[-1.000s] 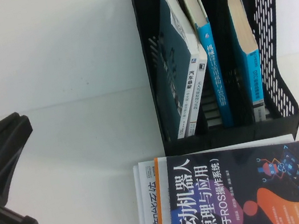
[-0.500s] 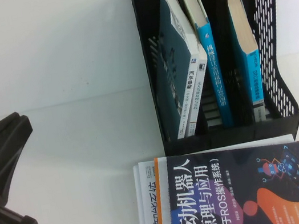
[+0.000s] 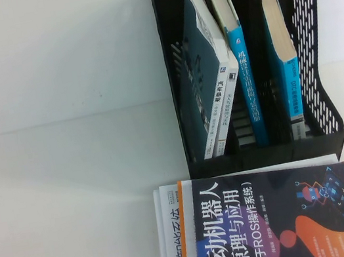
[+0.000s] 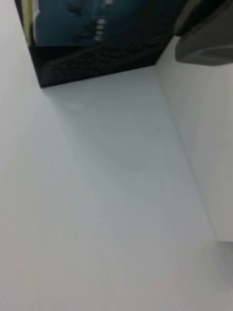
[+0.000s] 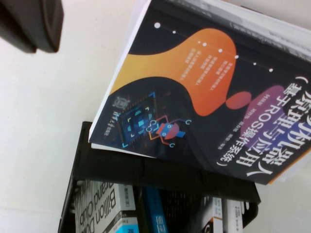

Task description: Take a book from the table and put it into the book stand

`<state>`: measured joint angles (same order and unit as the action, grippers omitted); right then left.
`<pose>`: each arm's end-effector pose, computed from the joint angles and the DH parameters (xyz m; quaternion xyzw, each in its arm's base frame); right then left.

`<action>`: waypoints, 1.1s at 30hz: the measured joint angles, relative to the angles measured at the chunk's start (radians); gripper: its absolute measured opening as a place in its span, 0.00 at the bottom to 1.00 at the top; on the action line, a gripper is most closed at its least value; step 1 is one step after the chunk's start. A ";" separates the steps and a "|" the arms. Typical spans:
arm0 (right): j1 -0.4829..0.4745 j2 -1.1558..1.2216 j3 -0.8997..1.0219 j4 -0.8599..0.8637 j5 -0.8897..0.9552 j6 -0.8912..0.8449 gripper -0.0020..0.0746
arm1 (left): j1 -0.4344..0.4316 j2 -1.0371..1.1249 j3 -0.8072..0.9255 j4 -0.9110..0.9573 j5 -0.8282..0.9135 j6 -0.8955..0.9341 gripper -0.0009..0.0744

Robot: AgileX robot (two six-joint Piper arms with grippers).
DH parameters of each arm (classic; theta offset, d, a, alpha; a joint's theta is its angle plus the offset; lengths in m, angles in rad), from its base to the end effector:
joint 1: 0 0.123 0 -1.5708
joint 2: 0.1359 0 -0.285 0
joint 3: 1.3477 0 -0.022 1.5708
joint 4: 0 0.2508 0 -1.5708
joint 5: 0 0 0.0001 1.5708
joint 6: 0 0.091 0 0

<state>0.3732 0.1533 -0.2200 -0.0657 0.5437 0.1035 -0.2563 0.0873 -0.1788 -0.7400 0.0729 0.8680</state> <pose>0.0527 0.0173 0.2299 -0.1254 0.8208 0.1025 0.5478 0.0522 -0.0184 0.2636 0.1448 0.6456 -0.0638 0.7471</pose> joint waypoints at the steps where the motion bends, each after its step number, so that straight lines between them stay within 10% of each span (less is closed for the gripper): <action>1: 0.000 0.000 0.000 0.000 0.000 0.000 0.02 | 0.014 -0.034 0.049 0.002 0.003 0.003 0.01; 16: 0.000 0.000 0.001 0.004 0.029 0.000 0.02 | 0.137 -0.099 0.201 -0.039 0.099 0.008 0.01; 25: 0.000 0.000 0.001 0.004 0.031 0.000 0.02 | 0.144 -0.099 0.199 0.566 0.239 -0.930 0.01; 33: 0.000 0.000 0.001 0.004 0.033 0.000 0.02 | 0.144 -0.099 0.199 0.565 0.241 -0.742 0.01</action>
<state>0.3732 0.1533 -0.2194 -0.0619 0.5768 0.1035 -0.1126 -0.0117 0.0200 -0.1745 0.3137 0.1262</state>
